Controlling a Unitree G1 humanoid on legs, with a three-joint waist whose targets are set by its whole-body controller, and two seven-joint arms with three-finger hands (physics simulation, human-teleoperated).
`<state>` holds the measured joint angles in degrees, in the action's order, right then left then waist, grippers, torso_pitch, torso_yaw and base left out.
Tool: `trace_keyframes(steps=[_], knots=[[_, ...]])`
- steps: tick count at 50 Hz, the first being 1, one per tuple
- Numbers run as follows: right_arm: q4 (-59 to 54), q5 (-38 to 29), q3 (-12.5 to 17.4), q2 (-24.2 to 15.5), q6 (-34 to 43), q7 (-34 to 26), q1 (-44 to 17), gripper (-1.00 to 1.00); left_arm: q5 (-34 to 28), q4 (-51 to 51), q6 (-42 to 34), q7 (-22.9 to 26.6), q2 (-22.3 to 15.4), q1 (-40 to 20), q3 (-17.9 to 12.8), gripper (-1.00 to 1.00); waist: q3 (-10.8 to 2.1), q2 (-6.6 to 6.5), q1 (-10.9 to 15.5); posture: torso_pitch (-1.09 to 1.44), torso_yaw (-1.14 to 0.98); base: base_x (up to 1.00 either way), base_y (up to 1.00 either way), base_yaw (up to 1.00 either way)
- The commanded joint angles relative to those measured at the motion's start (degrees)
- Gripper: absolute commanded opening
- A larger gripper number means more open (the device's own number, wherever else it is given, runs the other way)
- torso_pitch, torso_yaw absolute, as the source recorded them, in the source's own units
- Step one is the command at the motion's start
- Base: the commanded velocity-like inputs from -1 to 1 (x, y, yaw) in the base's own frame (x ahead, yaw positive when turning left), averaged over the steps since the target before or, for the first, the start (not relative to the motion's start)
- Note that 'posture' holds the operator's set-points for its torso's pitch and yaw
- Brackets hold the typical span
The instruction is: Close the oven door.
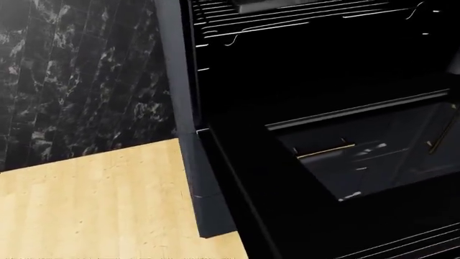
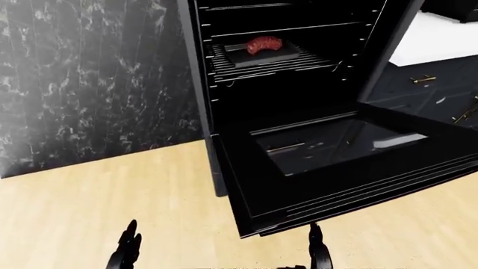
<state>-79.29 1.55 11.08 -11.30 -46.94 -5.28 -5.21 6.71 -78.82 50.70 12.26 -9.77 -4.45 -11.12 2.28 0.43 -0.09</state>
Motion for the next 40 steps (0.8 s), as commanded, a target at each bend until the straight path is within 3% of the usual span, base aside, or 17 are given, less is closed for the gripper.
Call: trace_keyframes(steps=[1,3,6,7,8,9,12,16,18,20,21,23,32,34,36,38,40], knots=[[1.1,0.6,0.3,-0.7,-1.6,0.4,-0.6,1.00,0.0,1.0,1.4,0.2,-0.3,-0.6,-0.1,1.00,-0.48,0.12,-0.1,0.00,0.00,0.00,0.31,0.00],[1.1,0.6,0.3,-0.7,-1.5,0.4,-0.7,1.00,0.0,1.0,1.4,0.2,-0.3,-0.6,0.0,1.00,-0.45,1.37,-0.2,0.00,0.00,0.00,0.32,0.00],[1.1,0.6,0.3,-0.7,-1.5,0.4,-0.7,1.00,0.0,1.1,1.3,0.2,-0.3,-0.7,0.0,1.00,-0.85,4.65,-0.4,0.00,0.00,0.00,0.32,0.00],[1.1,0.6,0.3,-0.7,-1.5,0.4,-0.7,1.00,0.0,1.1,1.3,0.1,-0.3,-0.7,0.0,1.00,-0.87,5.19,-0.4,0.00,0.00,0.00,0.32,0.00],[1.1,0.6,0.3,-0.7,-1.5,0.4,-0.7,1.00,0.0,1.1,1.3,0.2,-0.3,-0.7,0.0,1.00,-0.78,2.69,-1.1,0.00,0.00,0.00,0.30,0.00],[1.1,0.5,0.2,-0.7,-1.5,0.5,-0.7,1.00,0.0,1.0,1.3,0.2,-0.3,-0.6,0.0,1.00,-0.99,3.56,-0.7,0.00,0.00,0.00,0.32,0.00],[1.1,0.6,0.2,-0.7,-1.5,0.5,-0.7,1.00,0.0,1.0,1.4,0.2,-0.3,-0.6,0.0,1.00,-1.42,3.27,-0.9,0.00,0.00,0.00,0.32,0.00],[1.1,0.5,0.2,-0.7,-1.6,0.5,-0.6,1.00,0.0,1.0,1.4,0.2,-0.3,-0.6,0.0,1.00,-0.66,0.51,-0.8,0.00,0.00,0.00,0.32,0.00],[1.1,0.5,0.2,-0.7,-1.6,0.5,-0.6,1.00,0.0,1.0,1.4,0.2,-0.3,-0.5,0.0,1.00,-0.73,-1.82,-0.8,0.00,0.00,0.00,0.32,0.00],[1.1,0.5,0.2,-0.7,-1.6,0.5,-0.6,1.00,0.1,1.0,1.4,0.3,-0.3,-0.5,-0.1,1.00,-1.76,-6.14,-0.5,0.00,0.00,0.00,0.32,0.00],[1.1,0.5,0.2,-0.7,-1.6,0.4,-0.6,1.00,0.1,1.0,1.4,0.3,-0.3,-0.5,0.0,1.00,-1.93,-4.85,-0.2,0.00,0.00,0.00,0.31,0.00],[1.1,0.5,0.2,-0.7,-1.6,0.4,-0.6,1.00,0.0,1.0,1.4,0.2,-0.3,-0.5,0.0,1.00,-0.83,-3.88,0.1,0.00,0.00,0.00,0.32,0.00],[1.1,0.5,0.2,-0.7,-1.5,0.3,-0.6,1.00,0.0,1.0,1.4,0.2,-0.3,-0.6,-0.1,1.00,-0.56,0.95,-0.2,0.00,0.00,0.00,0.32,0.00],[1.1,0.5,0.2,-0.7,-1.5,0.4,-0.6,1.00,0.0,1.0,1.4,0.1,-0.2,-0.5,0.0,1.00,-0.53,2.55,-0.2,0.00,0.00,0.00,0.32,0.00],[1.1,0.5,0.2,-0.7,-1.5,0.4,-0.7,1.00,0.0,1.0,1.4,0.2,-0.3,-0.6,0.0,1.00,-1.05,5.17,-0.4,0.00,0.00,0.00,0.32,0.00],[1.1,0.4,0.2,-0.6,-1.6,0.4,-0.7,1.00,0.0,1.0,1.4,0.2,-0.3,-0.6,0.0,1.00,-0.76,3.15,-1.0,0.00,0.00,0.00,0.32,0.00],[1.1,0.5,0.2,-0.7,-1.5,0.4,-0.7,1.00,0.0,1.1,1.3,0.2,-0.3,-0.6,0.0,1.00,-1.03,3.42,-1.1,0.00,0.00,0.00,0.32,0.00]])
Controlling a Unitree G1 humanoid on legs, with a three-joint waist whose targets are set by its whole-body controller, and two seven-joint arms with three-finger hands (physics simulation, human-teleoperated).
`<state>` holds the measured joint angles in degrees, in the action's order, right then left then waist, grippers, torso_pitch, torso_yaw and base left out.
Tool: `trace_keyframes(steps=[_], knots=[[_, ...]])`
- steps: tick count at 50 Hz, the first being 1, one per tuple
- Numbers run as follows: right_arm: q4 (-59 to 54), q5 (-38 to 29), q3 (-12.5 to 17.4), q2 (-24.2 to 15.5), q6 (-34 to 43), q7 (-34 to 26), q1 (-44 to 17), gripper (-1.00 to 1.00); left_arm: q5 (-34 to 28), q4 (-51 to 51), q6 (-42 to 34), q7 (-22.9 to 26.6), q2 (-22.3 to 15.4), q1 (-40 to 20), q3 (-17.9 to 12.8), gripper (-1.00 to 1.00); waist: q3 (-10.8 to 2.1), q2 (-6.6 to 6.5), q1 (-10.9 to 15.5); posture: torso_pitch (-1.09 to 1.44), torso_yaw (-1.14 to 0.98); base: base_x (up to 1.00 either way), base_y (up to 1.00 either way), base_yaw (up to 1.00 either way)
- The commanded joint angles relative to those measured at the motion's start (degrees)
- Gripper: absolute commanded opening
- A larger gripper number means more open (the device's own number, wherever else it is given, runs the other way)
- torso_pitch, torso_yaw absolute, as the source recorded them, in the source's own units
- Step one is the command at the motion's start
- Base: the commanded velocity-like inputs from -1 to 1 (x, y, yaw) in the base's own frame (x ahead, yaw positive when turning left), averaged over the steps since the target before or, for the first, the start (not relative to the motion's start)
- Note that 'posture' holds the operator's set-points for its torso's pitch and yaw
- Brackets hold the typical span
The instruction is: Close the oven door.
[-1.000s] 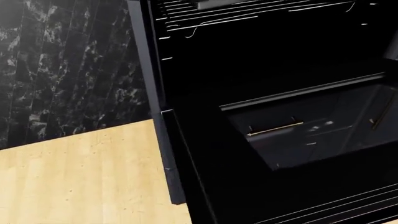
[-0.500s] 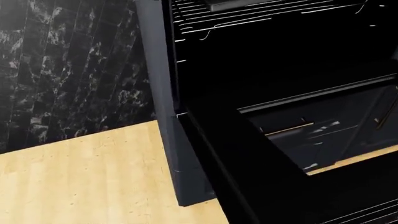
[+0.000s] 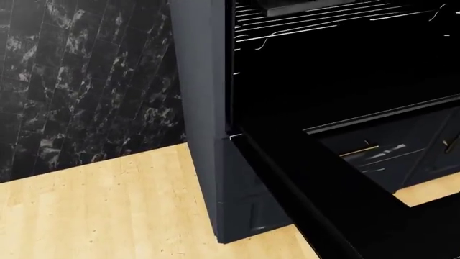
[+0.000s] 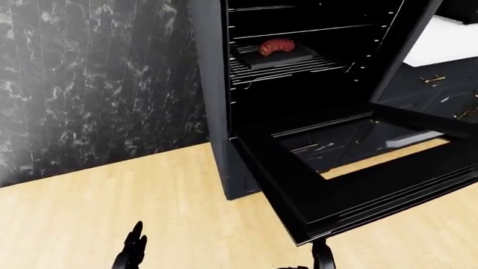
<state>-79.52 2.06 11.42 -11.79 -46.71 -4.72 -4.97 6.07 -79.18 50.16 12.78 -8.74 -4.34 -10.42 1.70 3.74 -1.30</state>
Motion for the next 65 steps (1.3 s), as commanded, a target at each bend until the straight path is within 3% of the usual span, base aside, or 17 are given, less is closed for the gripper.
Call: trace_keyframes(steps=[1,4,7,9,10,11,19,26,28,32,33,37,38,39,45,64,65], knots=[[1.4,0.0,-0.1,-0.2,-1.8,-0.2,-0.9,1.00,0.7,1.4,1.9,-0.3,-1.3,-0.8,-0.7,1.00,-0.70,-0.05,0.2,0.00,0.00,0.00,0.31,0.00],[1.4,0.0,-0.1,-0.2,-1.8,-0.1,-0.9,1.00,0.7,1.5,1.8,-0.3,-1.3,-0.8,-0.7,1.00,-0.25,-1.40,0.5,0.00,0.00,0.00,0.32,0.00],[1.3,0.0,-0.1,-0.2,-1.8,-0.1,-0.9,1.00,0.8,1.4,1.9,-0.2,-1.3,-0.7,-0.7,1.00,-0.06,-4.07,0.5,0.00,0.00,0.00,0.32,0.00],[1.3,0.0,-0.1,-0.2,-1.8,-0.1,-0.9,1.00,0.8,1.4,1.9,-0.2,-1.3,-0.7,-0.7,1.00,-0.47,-7.21,0.5,0.00,0.00,0.00,0.31,0.00],[1.3,-0.1,-0.2,-0.1,-1.9,-0.1,-0.8,1.00,0.8,1.4,1.9,-0.3,-1.3,-0.7,-0.7,1.00,-1.29,-9.87,0.8,0.00,0.00,0.00,0.32,0.00],[1.3,0.0,-0.1,-0.2,-1.8,-0.1,-0.9,1.00,0.8,1.4,1.9,-0.3,-1.3,-0.7,-0.7,1.00,-0.98,-7.17,1.2,0.00,0.00,0.00,0.32,0.00],[1.3,-0.1,-0.1,-0.2,-1.9,-0.1,-0.8,1.00,0.8,1.4,2.0,-0.3,-1.3,-0.6,-0.7,1.00,0.05,-3.72,1.2,0.00,0.00,0.00,0.32,0.00],[1.3,0.0,-0.1,-0.2,-2.0,-0.3,-0.8,1.00,0.8,1.4,2.0,-0.2,-1.3,-0.6,-0.7,1.00,-0.81,1.32,0.9,0.00,0.00,0.00,0.22,0.00],[1.3,-0.1,-0.1,-0.2,-1.9,-0.1,-0.8,1.00,0.8,1.4,2.0,-0.2,-1.3,-0.6,-0.7,1.00,-0.52,-1.30,0.8,0.00,0.00,0.00,0.11,0.00],[1.3,0.0,-0.1,-0.2,-1.9,-0.2,-0.9,1.00,0.8,1.4,2.0,-0.2,-1.3,-0.6,-0.7,1.00,-1.04,-1.21,0.8,0.00,0.00,0.00,0.11,0.00],[1.3,-0.1,-0.1,-0.2,-1.9,-0.2,-0.9,1.00,0.8,1.4,1.9,-0.2,-1.3,-0.6,-0.7,1.00,-0.15,-1.38,0.7,0.00,0.00,0.00,0.02,0.00],[1.4,0.3,0.0,-0.1,-1.9,-0.8,-1.0,1.00,0.8,1.5,1.9,-0.2,-1.3,-0.7,-0.6,1.00,-0.02,-5.53,0.0,0.00,0.00,0.00,0.00,0.00],[1.4,0.4,0.1,0.0,-2.0,-0.9,-1.0,1.00,0.9,1.5,1.9,-0.2,-1.3,-0.7,-0.6,1.00,0.32,-5.66,0.1,0.00,0.00,0.00,0.00,0.00],[1.4,0.5,0.1,0.0,-1.9,-1.0,-1.0,1.00,0.9,1.5,1.9,-0.2,-1.3,-0.7,-0.7,1.00,0.02,-4.07,0.1,0.00,0.00,0.00,0.00,0.00],[1.4,1.3,0.4,0.2,-2.2,-1.8,-1.1,1.00,0.9,1.5,1.9,-0.1,-1.4,-0.7,-0.7,1.00,-0.87,-2.96,0.9,0.00,0.00,0.00,0.00,0.00],[1.4,2.0,0.2,0.1,-2.5,-1.8,-1.2,1.00,0.9,1.4,2.0,-0.2,-1.4,-0.7,-0.7,1.00,-1.33,-2.69,1.3,0.00,0.00,0.00,0.00,0.00],[1.5,2.1,0.3,0.1,-2.5,-1.9,-1.3,1.00,0.8,1.4,2.0,-0.2,-1.4,-0.7,-0.7,1.00,-2.14,-2.85,1.2,0.00,0.00,0.05,0.00,0.00]])
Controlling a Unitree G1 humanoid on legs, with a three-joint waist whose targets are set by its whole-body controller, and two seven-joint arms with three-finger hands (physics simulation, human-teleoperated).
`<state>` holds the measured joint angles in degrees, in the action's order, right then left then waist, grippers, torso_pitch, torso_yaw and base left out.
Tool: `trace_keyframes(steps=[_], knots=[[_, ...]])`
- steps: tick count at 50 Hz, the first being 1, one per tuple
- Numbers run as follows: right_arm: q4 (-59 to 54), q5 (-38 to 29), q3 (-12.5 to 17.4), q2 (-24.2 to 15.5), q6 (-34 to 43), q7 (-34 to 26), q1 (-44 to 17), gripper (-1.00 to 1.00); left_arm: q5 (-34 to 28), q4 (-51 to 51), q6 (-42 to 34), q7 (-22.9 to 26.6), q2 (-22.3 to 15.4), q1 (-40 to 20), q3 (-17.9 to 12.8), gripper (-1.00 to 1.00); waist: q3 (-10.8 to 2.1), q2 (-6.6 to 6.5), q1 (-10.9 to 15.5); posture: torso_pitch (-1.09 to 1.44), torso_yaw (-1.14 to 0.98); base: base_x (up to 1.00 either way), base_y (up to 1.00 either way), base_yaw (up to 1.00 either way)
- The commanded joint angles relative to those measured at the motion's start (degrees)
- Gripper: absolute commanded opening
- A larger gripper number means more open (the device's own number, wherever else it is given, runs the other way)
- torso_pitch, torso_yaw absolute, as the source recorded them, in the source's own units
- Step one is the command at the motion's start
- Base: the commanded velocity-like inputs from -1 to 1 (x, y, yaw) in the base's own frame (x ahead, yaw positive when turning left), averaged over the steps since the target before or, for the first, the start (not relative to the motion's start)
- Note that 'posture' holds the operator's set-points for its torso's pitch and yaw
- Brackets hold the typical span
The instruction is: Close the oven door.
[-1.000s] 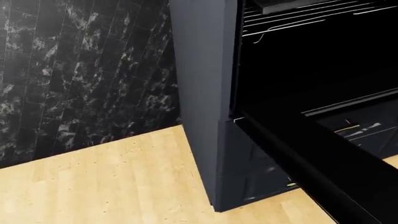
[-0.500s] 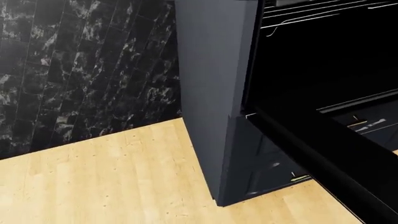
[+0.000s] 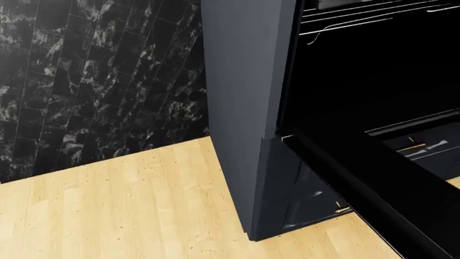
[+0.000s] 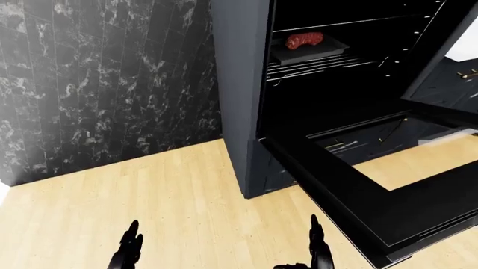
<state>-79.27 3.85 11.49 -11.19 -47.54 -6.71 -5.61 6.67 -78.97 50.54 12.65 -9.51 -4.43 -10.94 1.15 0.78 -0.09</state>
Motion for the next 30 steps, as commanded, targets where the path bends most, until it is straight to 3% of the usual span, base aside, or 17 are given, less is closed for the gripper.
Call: trace_keyframes(steps=[1,5,8,9,13,16,17,21,25,28,30], knots=[[1.2,0.3,0.2,-0.5,-1.6,0.1,-0.7,1.00,0.2,1.2,1.6,0.0,-0.6,-0.6,-0.2,1.00,-0.90,-0.08,0.0,0.00,0.00,0.09,0.00,0.00],[1.2,0.2,0.2,-0.5,-1.6,0.3,-0.6,1.00,0.2,1.3,1.6,-0.1,-0.6,-0.6,-0.2,1.00,1.50,-1.90,0.0,0.00,0.00,0.28,-0.01,0.00],[1.2,0.0,0.1,-0.5,-1.6,0.3,-0.6,1.00,0.2,1.3,1.6,-0.2,-0.5,-0.6,-0.1,1.00,1.87,-3.70,0.4,0.00,0.00,0.34,-0.01,0.00],[1.1,0.0,0.1,-0.5,-1.5,0.4,-0.6,1.00,0.2,1.3,1.6,-0.2,-0.5,-0.7,-0.1,1.00,1.58,-2.51,0.3,0.00,0.00,0.34,0.00,0.00],[1.2,0.1,0.2,-0.5,-1.6,0.1,-0.7,1.00,0.2,1.3,1.5,-0.2,-0.6,-0.7,-0.1,1.00,1.76,-0.88,0.8,0.00,0.00,0.34,0.00,0.00],[1.2,0.1,0.2,-0.5,-1.7,0.1,-0.6,1.00,0.2,1.2,1.6,-0.1,-0.6,-0.7,-0.1,1.00,1.29,3.26,0.4,0.00,0.00,0.34,0.00,0.00],[1.2,0.1,0.2,-0.5,-1.7,0.1,-0.6,1.00,0.2,1.2,1.6,-0.1,-0.6,-0.6,-0.1,1.00,1.62,1.33,-0.3,0.00,0.00,0.34,0.00,0.00],[1.2,0.2,0.2,-0.5,-1.8,0.0,-0.6,1.00,0.2,1.3,1.6,-0.1,-0.6,-0.6,-0.1,1.00,0.99,2.13,-0.2,0.00,0.00,0.34,0.00,0.00],[1.2,0.3,0.2,-0.4,-1.8,-0.2,-0.6,1.00,0.3,1.3,1.6,-0.1,-0.6,-0.6,-0.1,1.00,1.41,0.75,-0.5,0.00,0.00,0.34,0.00,0.00],[1.2,0.3,0.2,-0.4,-1.8,-0.1,-0.6,1.00,0.3,1.2,1.6,0.0,-0.6,-0.6,-0.2,1.00,1.20,-1.68,-1.0,0.00,0.00,0.34,0.00,0.00],[1.2,0.2,0.1,-0.4,-1.8,-0.1,-0.6,1.00,0.3,1.2,1.6,0.0,-0.6,-0.7,-0.2,1.00,0.30,-4.68,-1.0,0.00,0.00,0.34,0.00,0.00]])
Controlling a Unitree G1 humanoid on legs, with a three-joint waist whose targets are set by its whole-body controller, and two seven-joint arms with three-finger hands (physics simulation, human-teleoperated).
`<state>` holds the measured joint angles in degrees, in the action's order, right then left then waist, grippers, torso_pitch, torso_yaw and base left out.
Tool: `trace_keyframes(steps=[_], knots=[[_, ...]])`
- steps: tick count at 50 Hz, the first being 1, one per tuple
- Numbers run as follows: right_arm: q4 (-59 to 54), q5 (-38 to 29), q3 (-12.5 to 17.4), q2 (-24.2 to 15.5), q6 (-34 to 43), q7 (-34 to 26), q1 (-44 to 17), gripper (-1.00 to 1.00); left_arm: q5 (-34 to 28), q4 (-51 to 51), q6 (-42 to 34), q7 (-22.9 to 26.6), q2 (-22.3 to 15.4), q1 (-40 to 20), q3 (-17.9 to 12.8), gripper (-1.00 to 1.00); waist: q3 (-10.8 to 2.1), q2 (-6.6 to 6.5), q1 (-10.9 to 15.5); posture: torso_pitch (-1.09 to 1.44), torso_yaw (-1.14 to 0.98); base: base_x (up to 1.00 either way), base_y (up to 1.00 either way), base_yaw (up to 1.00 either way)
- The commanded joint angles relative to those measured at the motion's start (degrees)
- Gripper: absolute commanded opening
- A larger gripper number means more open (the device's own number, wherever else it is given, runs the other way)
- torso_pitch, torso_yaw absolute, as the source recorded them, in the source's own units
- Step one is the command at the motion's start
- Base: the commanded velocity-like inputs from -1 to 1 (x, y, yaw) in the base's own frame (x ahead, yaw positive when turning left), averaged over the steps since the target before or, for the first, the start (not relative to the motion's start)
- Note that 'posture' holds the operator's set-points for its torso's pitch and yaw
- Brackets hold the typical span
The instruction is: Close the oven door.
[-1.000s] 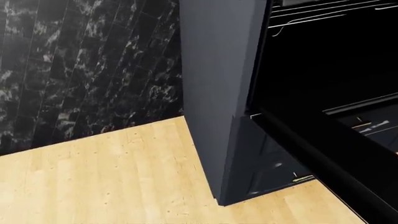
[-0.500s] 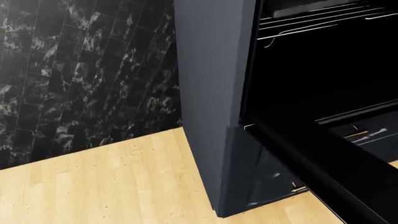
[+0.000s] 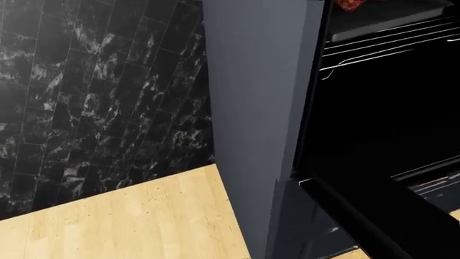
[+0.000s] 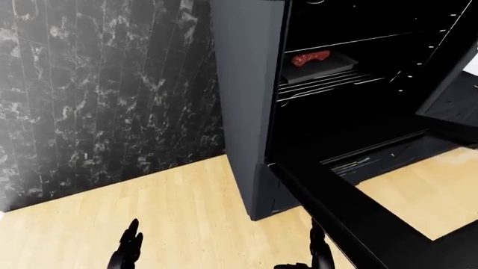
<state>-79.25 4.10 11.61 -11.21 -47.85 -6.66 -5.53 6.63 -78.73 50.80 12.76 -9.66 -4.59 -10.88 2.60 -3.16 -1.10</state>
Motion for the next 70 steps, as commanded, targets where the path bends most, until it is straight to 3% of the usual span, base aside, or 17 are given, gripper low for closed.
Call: trace_keyframes(steps=[1,3,8,13,17,18,20,26,29,30,38,41,42,45,58,64,70], knots=[[1.2,0.0,0.1,-0.4,-1.4,-0.2,-0.8,1.00,0.4,1.0,1.4,-0.1,-0.5,-0.5,-0.3,1.00,-1.33,0.05,0.2,0.00,0.00,0.34,0.00,0.00],[1.2,0.0,0.1,-0.4,-1.5,-0.2,-0.7,1.00,0.4,1.0,1.4,-0.1,-0.5,-0.5,-0.3,1.00,0.32,-0.81,0.5,0.00,0.00,0.34,0.00,0.00],[1.2,0.2,0.2,-0.5,-1.5,-0.3,-0.7,1.00,0.4,1.0,1.5,-0.2,-0.5,-0.4,-0.2,1.00,-0.16,0.12,1.6,0.00,0.00,0.34,0.00,0.00],[1.2,0.3,0.2,-0.4,-1.5,-0.5,-0.7,1.00,0.5,1.1,1.4,-0.1,-0.5,-0.5,-0.3,1.00,-0.28,3.16,2.3,0.00,0.00,0.33,0.00,0.00],[1.2,0.4,0.2,-0.4,-1.5,-0.4,-0.7,1.00,0.5,1.1,1.4,-0.1,-0.5,-0.5,-0.2,1.00,-2.42,7.04,2.4,0.00,0.00,0.23,0.00,0.00],[1.2,0.8,0.4,-0.4,-1.5,-0.7,-0.8,1.00,0.6,1.2,1.4,-0.1,-0.5,-0.5,-0.2,1.00,-0.27,6.21,2.1,0.00,0.00,0.00,0.00,0.00],[1.3,0.9,0.4,-0.3,-1.5,-1.0,-0.8,1.00,0.6,1.2,1.4,-0.2,-0.5,-0.6,-0.2,1.00,-0.20,7.17,1.6,0.00,0.00,0.00,0.00,0.00],[1.1,3.1,1.7,-0.2,1.5,-0.4,-1.3,1.00,0.7,1.1,1.4,0.0,-0.6,-0.6,-0.2,1.00,1.42,4.87,0.7,0.00,0.00,0.00,0.00,0.00],[0.9,6.0,3.2,0.0,2.5,-2.0,-1.2,1.00,0.7,1.1,1.4,-0.1,-0.6,-0.7,-0.2,1.00,-0.56,1.00,0.4,0.00,0.00,0.00,0.00,0.00],[0.8,6.0,3.1,-0.1,2.1,-1.5,-1.0,1.00,0.7,1.1,1.4,-0.1,-0.6,-0.7,-0.2,1.00,-0.14,3.11,0.2,0.00,0.00,0.00,0.00,0.00],[0.5,8.2,3.1,0.4,2.4,-2.7,-0.5,1.00,0.8,1.1,1.5,0.1,-0.6,-0.7,-0.3,1.00,-2.40,4.47,1.2,0.00,0.00,0.00,0.00,0.00],[0.2,0.5,-0.3,-0.4,1.8,10.4,-0.2,1.00,0.7,1.0,1.5,0.2,-0.7,-0.6,-0.4,1.00,-2.51,4.57,1.2,0.00,0.00,0.00,0.00,0.00],[0.5,3.9,2.6,0.8,-4.2,4.8,0.6,1.00,0.7,1.0,1.5,0.2,-0.6,-0.6,-0.4,1.00,-2.50,4.59,1.2,0.00,0.00,0.00,0.00,0.00],[0.2,0.2,1.7,0.4,-3.0,10.1,1.6,1.00,0.8,1.1,1.5,0.2,-0.7,-0.6,-0.4,1.00,-2.43,4.61,1.3,0.00,0.00,0.00,0.00,0.00],[0.3,5.5,3.9,0.6,-0.3,4.0,1.9,1.00,-4.4,0.2,-5.1,-5.1,-0.8,0.5,2.0,1.00,-1.51,4.89,1.1,0.00,0.00,0.00,0.00,0.00],[-0.2,4.4,3.4,1.4,1.2,5.0,4.1,1.00,-3.0,-0.6,-6.1,-1.3,1.4,3.0,-0.9,1.00,-1.29,4.90,1.0,0.00,0.00,0.00,0.00,0.00],[-0.4,3.6,4.9,1.3,3.0,4.2,5.5,1.00,-4.2,-1.2,-7.7,-1.5,2.3,7.2,-2.6,1.00,-0.42,2.50,0.7,0.00,0.00,0.00,0.00,-0.30]])
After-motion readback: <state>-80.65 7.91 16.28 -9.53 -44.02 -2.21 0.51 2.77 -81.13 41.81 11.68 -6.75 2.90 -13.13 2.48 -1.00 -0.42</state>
